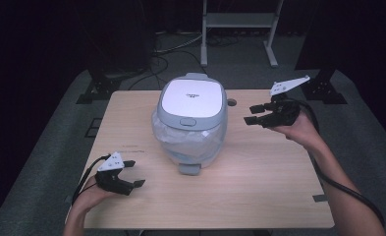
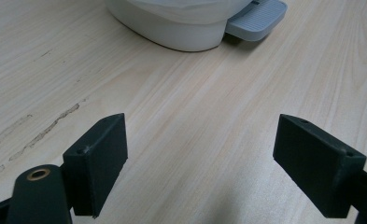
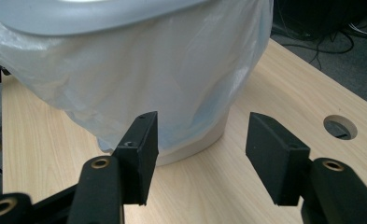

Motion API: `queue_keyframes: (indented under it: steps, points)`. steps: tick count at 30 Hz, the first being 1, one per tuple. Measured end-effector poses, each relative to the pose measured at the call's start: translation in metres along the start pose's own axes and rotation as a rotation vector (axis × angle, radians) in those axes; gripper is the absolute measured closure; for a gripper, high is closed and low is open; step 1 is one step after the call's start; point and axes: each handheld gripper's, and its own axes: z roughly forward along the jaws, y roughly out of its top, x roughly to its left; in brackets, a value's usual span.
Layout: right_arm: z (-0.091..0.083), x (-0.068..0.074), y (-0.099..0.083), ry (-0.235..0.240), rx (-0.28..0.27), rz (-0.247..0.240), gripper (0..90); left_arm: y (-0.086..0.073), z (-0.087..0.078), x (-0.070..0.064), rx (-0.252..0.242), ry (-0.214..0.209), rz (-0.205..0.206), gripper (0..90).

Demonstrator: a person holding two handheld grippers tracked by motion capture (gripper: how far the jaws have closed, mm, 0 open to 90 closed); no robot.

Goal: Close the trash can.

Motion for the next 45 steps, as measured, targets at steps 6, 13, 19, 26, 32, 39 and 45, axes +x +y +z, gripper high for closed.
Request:
queue_keyframes:
  steps: [6, 13, 19, 26, 32, 39, 45]
  points:
    - [0.002, -0.001, -0.011, -0.011, 0.000, 0.014, 40.3, 0.000, 0.000, 0.000, 0.001, 0.001, -0.003, 16.8]
    - [0.005, 0.000, -0.022, -0.017, -0.004, 0.026, 39.9, 0.000, 0.001, 0.000, 0.005, 0.005, -0.004, 14.4]
    - [0.007, 0.000, -0.034, -0.023, -0.005, 0.044, 38.6, 0.000, 0.001, 0.000, 0.006, 0.011, -0.007, 12.9]
    - [0.008, 0.000, -0.046, -0.027, -0.009, 0.063, 37.9, 0.000, 0.001, 0.000, 0.009, 0.017, -0.011, 10.9]
    - [0.008, 0.000, -0.057, -0.038, -0.013, 0.075, 37.3, 0.000, 0.001, 0.000, 0.009, 0.022, -0.014, 10.1]
    - [0.007, 0.002, -0.071, -0.053, -0.017, 0.085, 37.0, -0.001, 0.002, 0.001, 0.010, 0.024, -0.015, 10.0]
    - [0.006, 0.005, -0.082, -0.059, -0.024, 0.097, 36.6, -0.001, 0.002, 0.001, 0.009, 0.025, -0.018, 10.0]
